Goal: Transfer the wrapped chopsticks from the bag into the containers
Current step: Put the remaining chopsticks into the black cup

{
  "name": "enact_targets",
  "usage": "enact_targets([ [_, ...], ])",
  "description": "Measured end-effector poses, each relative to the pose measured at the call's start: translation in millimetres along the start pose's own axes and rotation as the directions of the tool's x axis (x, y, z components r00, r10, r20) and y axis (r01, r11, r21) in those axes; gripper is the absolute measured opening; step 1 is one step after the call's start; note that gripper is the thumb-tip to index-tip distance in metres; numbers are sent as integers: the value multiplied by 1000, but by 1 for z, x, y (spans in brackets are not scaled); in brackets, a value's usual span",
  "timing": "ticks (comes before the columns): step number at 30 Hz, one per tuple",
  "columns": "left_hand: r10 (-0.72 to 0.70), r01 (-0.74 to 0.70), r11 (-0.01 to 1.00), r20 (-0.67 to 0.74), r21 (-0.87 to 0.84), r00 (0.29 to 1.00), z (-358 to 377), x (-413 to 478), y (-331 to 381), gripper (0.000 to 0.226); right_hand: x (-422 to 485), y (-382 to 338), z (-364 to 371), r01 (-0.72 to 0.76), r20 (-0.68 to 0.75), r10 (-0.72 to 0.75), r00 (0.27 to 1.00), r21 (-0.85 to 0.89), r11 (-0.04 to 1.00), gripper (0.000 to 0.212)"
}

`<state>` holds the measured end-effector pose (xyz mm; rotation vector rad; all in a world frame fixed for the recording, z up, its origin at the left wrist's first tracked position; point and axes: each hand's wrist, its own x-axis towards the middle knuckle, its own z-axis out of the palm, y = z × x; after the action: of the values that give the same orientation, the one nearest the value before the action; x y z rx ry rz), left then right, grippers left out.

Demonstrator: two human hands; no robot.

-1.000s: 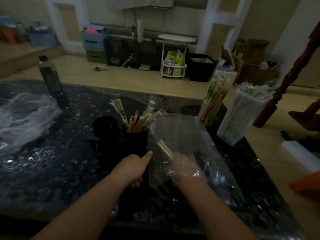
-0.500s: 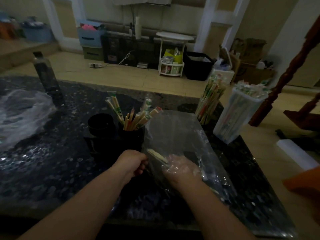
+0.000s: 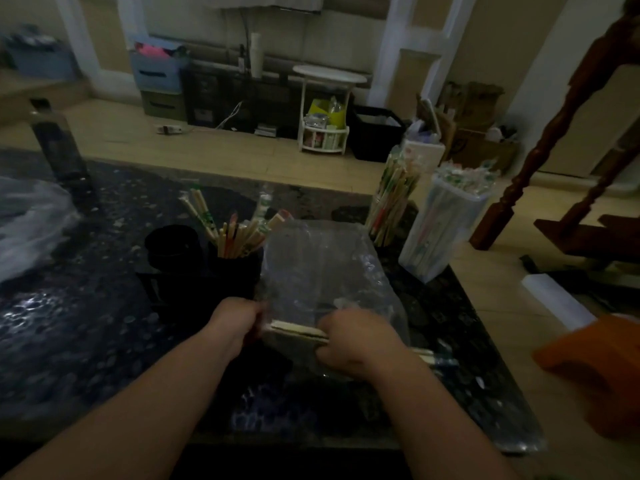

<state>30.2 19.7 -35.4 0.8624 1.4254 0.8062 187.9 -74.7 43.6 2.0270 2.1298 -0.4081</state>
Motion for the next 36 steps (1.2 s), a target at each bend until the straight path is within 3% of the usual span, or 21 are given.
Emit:
enact_targets([
  [3,48,-47,999,-33,14,998,2,0,-3,27,-12,3,-14,15,-100,-18,995,-30,999,28],
  [12,-72,72,997,9,12,997,10,1,-10,21,-14,1,-30,44,-402,-72,913,-78,996,26],
  [18,119,-112,990,-91,80,989,-13,-10,-2,11,0,-3,-27,53,-559,-98,823,-97,994,25],
  [20,247,-189,939,-182,286,952,-21,-16,8,12,2,-1,-24,71,-718,-135,683,-118,990,27],
  [23,500,-260,729,-234,633,834,-29,-34,26,17,4,1,-22,276,-935,-198,292,-116,954,36],
  [24,593,-281,651,-240,705,769,-31,-39,31,18,6,1,-23,346,-959,-204,196,-127,930,38],
  [27,813,-372,434,-177,821,555,-42,-39,34,23,11,-7,-25,357,-981,-186,61,-152,922,36],
  [29,880,-422,334,-119,843,459,-51,-32,33,26,14,-14,-25,284,-988,-142,57,-120,951,35],
  [31,901,-417,311,-126,854,415,-59,-27,33,29,17,-21,-23,271,-991,-114,65,-92,958,38],
  [34,873,-352,360,-179,864,454,-68,-20,36,42,21,-30,-23,329,-991,-106,85,-72,942,42],
  [36,828,-316,404,-196,858,526,-75,-15,38,53,25,-36,-23,395,-991,-14,134,41,918,41],
])
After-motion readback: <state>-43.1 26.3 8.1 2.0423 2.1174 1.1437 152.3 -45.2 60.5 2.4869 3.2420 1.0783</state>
